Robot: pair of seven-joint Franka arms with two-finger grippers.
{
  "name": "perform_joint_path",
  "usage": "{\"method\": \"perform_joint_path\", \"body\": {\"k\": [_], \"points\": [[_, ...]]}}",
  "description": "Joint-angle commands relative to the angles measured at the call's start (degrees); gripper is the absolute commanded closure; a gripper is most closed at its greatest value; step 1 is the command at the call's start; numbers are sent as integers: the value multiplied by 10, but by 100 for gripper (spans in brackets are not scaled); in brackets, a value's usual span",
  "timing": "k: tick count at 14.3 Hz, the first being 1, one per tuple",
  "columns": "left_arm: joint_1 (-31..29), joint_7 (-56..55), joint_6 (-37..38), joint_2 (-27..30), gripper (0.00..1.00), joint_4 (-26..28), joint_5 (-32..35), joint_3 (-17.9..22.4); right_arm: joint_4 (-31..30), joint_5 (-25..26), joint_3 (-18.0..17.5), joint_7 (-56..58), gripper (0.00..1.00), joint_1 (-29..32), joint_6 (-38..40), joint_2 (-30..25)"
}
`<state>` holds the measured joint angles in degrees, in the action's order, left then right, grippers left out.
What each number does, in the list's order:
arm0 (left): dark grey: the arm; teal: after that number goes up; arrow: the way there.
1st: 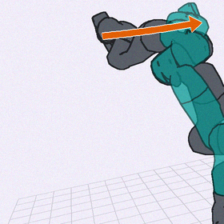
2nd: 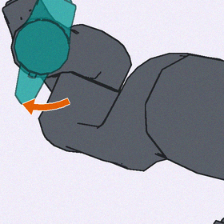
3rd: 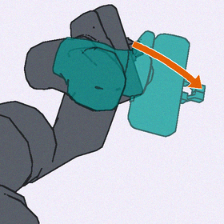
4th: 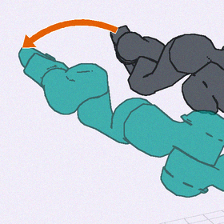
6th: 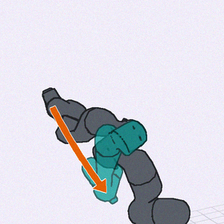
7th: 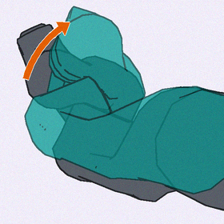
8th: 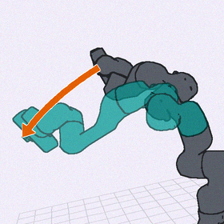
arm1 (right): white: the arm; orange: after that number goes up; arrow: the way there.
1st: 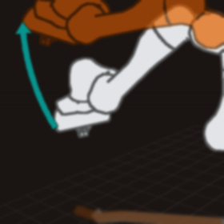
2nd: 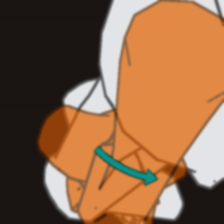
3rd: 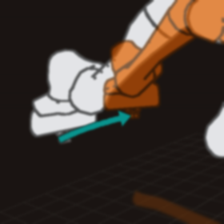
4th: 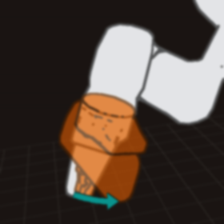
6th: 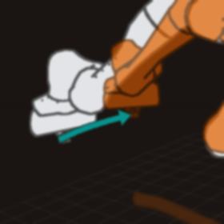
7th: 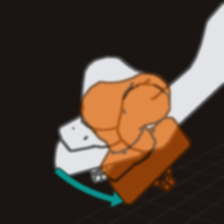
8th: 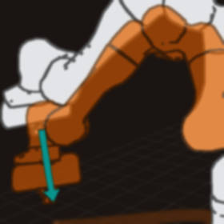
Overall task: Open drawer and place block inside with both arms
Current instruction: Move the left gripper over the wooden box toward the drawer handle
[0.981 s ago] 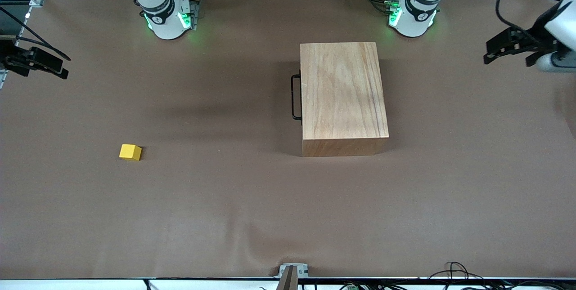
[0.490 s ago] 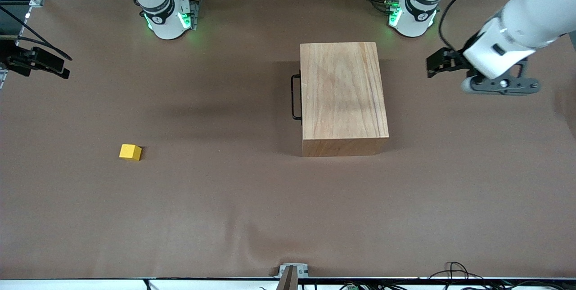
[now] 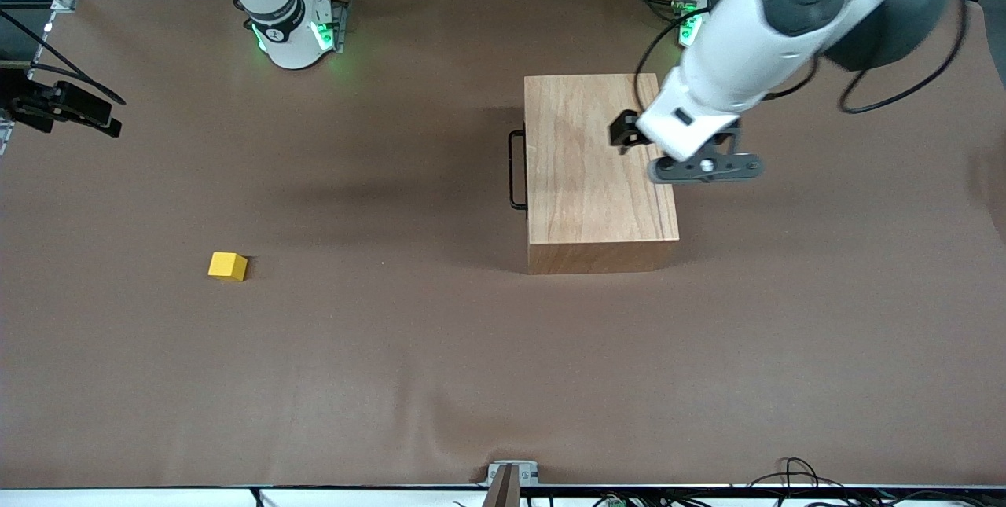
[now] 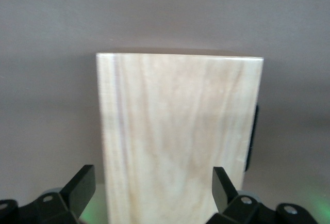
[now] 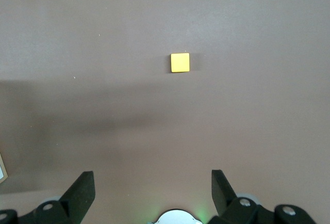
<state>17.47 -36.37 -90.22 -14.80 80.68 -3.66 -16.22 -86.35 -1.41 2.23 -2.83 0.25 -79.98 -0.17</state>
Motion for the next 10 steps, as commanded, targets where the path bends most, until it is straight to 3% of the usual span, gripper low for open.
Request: {"method": "perform_joint_path", "body": {"k": [1, 10], "points": [[47, -62, -7, -64, 0, -65, 0, 8, -10, -6, 1, 6, 0, -1, -3, -8], [206, -231, -103, -157, 0, -83, 59, 35, -17, -2, 1, 5, 0, -13, 1, -12]]}}
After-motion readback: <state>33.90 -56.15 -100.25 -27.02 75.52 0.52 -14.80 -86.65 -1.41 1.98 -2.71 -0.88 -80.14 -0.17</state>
